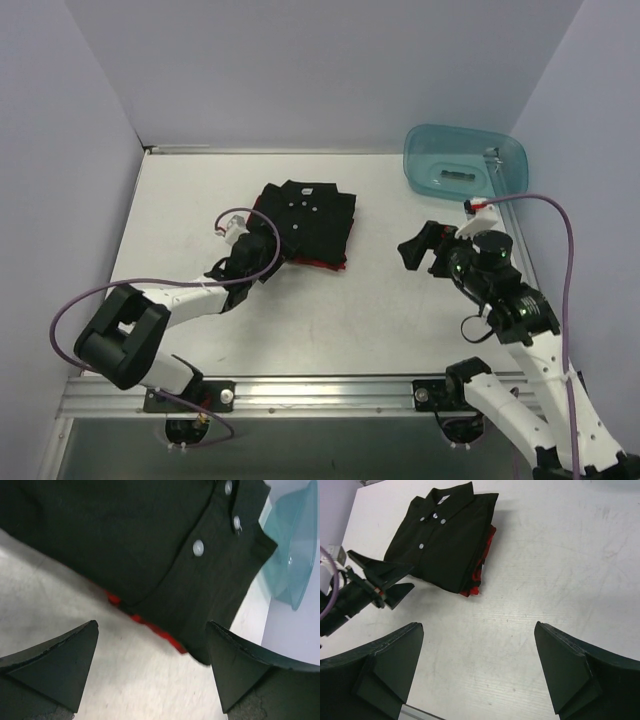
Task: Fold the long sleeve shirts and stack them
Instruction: Neatly place the folded shirt to the corner
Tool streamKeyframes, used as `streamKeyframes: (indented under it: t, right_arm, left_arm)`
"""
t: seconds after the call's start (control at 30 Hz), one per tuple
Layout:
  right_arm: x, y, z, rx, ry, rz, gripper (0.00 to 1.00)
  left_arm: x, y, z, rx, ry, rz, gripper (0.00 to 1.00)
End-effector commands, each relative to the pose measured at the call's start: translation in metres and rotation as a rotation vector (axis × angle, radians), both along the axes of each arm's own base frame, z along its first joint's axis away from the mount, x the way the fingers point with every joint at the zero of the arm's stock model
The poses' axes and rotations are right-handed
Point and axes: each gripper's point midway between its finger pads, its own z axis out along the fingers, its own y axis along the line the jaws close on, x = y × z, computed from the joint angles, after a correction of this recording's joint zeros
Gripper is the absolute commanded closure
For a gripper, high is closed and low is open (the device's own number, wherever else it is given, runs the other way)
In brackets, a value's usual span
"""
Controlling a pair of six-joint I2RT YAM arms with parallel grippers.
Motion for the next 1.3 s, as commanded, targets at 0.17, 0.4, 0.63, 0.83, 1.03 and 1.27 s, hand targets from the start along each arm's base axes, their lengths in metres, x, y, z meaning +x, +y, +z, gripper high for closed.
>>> streamKeyframes:
  t: [0.17,0.4,0.63,0.83,1.03,1.27]
  right_arm:
    - [-0.021,0.001,-0.012,-0.001,0.033,0.055,0.0]
    - [-0.024,-0.001,-0.016,-0.013,0.035,0.058,0.0]
    - [-0.025,-0.001,-0.019,-0.023,0.047,0.06,0.0]
    - [-0.024,0.0,-0.019,-0.031,0.055,0.07,0.0]
    - [-0.024,-0.003,-0.016,-0.051,0.056,0.062,0.0]
    - [-0.02,-0.006,-0.014,-0.078,0.061,0.055,0.0]
  left_arm:
    - [0.04,-0.016,-0.009,-0.069,-0.092,0.121,0.03]
    - [0.046,-0.018,-0.039,-0.061,-0.077,0.157,0.29]
    - [0.054,-0.01,-0.043,-0.087,-0.117,0.222,0.73]
    - [0.082,0.037,-0.026,-0.103,-0.167,0.361,1.0]
    - [0.118,0.103,-0.018,-0.076,-0.195,0.484,1.0]
    - [0.167,0.203,-0.017,-0.017,-0.188,0.544,1.0]
